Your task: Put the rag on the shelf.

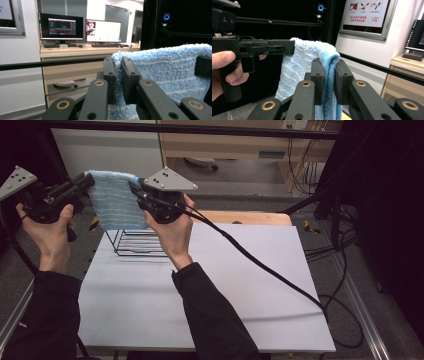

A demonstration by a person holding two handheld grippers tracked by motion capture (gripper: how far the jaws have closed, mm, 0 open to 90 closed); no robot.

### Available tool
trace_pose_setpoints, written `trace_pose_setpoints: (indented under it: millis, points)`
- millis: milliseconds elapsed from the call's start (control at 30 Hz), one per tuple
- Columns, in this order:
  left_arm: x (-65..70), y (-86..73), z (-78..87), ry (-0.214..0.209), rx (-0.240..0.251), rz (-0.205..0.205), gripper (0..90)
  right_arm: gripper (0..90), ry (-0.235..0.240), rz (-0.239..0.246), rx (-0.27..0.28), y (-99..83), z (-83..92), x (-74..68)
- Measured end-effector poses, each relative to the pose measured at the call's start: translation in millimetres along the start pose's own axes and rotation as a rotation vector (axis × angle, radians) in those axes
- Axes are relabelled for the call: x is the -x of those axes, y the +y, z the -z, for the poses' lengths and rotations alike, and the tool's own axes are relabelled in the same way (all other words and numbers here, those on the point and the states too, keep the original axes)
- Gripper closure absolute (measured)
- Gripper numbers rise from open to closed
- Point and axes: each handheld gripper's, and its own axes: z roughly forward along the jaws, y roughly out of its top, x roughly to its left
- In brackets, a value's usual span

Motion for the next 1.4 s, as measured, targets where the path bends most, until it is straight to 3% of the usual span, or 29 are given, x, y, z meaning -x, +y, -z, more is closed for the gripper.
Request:
trace_pose_setpoints:
  millis: [300, 667, 1000, 1133, 1400]
  points:
    - [-12.3, 11.1, -6.6, 0.025, 0.026, 0.008, 82.6, 80.1, -0.010, 0.027, 0.012, 14.9, -17.6, 3.0]
    - [-26.2, 17.0, -21.5, 0.040, 0.048, 0.024, 82.6, 80.2, -0.013, 0.031, 0.029, 20.0, -39.4, 18.0]
    - [-29.7, 24.3, -34.3, 0.065, 0.085, 0.011, 82.6, 80.3, -0.028, 0.043, 0.063, 23.7, -51.7, 30.9]
    - [-32.3, 26.7, -37.5, 0.072, 0.100, 0.027, 82.6, 80.2, -0.031, 0.055, 0.075, 26.1, -57.4, 35.4]
    - [-37.0, 27.6, -48.5, 0.092, 0.098, 0.022, 82.6, 80.3, -0.038, 0.053, 0.085, 23.3, -69.8, 47.1]
